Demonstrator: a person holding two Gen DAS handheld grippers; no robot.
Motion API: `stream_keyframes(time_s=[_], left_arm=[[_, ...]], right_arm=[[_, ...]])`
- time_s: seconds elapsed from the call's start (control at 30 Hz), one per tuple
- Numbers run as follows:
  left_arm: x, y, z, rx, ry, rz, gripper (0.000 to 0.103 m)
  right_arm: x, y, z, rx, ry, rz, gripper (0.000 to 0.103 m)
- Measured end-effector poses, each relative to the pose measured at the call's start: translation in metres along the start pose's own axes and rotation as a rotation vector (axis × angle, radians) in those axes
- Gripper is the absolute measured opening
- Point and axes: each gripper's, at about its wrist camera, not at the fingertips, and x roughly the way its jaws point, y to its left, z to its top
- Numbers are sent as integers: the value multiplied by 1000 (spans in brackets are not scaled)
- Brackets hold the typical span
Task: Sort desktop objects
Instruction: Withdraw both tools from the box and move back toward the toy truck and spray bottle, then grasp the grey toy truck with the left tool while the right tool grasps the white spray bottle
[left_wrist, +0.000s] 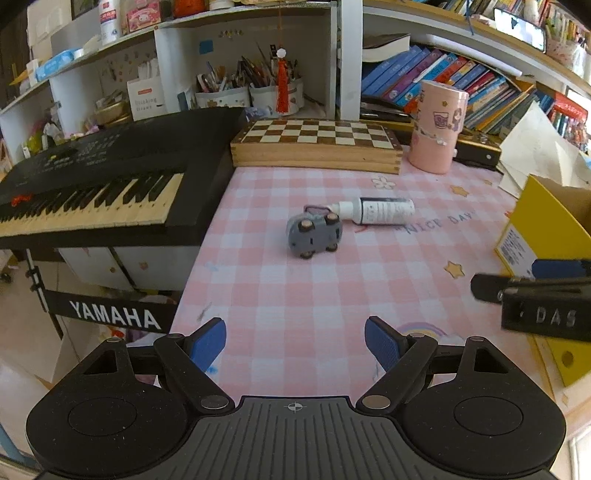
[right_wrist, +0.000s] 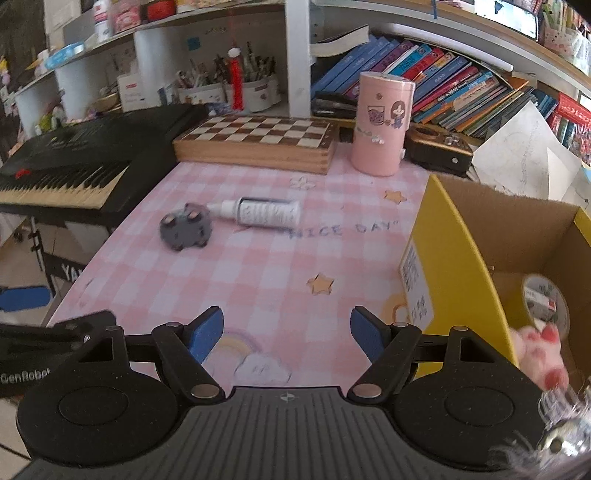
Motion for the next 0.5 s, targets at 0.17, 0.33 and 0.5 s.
stream_keyframes(time_s=[0.17,0.33,0.5], left_arm=[[19,-5,17,-4,-8,23,85],[47,-13,30,1,-4,30,85],[75,-20,43,16,3,30,85]], right_arm=[[17,-10,21,31,-23,-4,75],[33,-15,39,36,-36,3,75],[48,-14,52,16,-39,9,75]])
